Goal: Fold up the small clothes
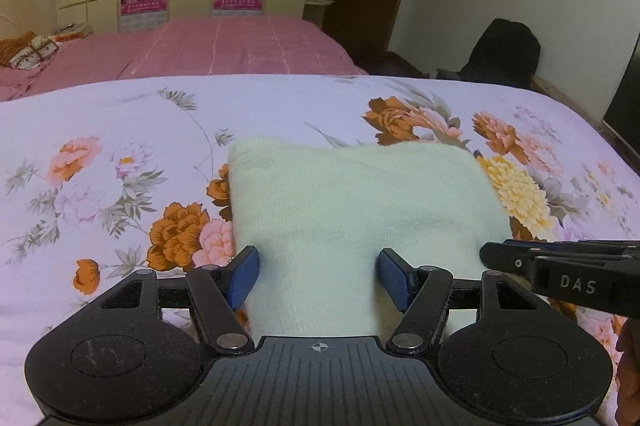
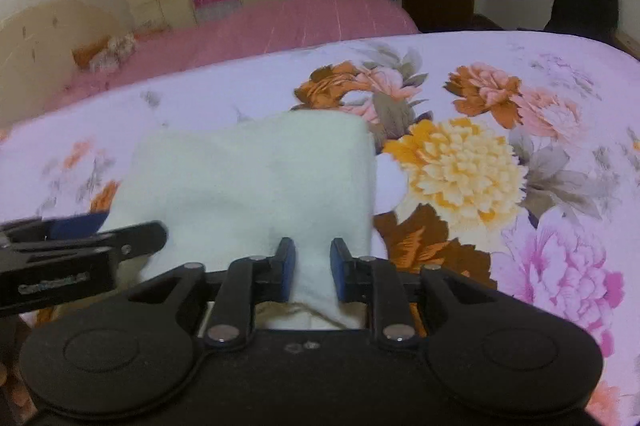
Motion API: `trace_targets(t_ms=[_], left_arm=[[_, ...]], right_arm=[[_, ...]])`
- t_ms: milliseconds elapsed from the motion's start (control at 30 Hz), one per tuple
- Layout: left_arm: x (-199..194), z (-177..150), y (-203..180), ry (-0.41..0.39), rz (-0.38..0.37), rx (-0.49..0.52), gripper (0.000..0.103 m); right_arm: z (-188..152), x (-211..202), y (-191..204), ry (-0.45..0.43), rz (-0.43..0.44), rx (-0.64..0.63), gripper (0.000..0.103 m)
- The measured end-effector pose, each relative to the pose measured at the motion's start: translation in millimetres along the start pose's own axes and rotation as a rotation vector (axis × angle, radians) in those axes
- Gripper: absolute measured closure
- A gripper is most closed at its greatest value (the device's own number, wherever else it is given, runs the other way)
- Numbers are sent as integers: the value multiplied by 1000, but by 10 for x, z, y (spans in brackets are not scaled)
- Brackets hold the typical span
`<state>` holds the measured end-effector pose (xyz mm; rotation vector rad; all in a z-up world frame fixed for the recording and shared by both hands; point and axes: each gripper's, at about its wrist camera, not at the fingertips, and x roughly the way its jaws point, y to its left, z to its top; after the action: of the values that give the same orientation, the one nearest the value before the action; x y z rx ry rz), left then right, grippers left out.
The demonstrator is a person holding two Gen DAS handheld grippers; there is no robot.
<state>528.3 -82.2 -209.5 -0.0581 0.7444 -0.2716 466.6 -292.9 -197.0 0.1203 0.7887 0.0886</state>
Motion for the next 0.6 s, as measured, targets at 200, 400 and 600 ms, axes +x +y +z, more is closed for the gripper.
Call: trace_targets(t_ms=[200, 400, 600], left_arm=[[-9, 72, 13, 3, 0, -28, 38], [-43, 211, 50, -45, -18, -57, 38], [186, 348, 138, -21, 7, -70, 38]], right_arm=[[54, -64, -6, -13, 21, -8, 80], [278, -67, 52, -79, 56, 8, 78], [508, 100, 139, -101, 54, -3, 77]])
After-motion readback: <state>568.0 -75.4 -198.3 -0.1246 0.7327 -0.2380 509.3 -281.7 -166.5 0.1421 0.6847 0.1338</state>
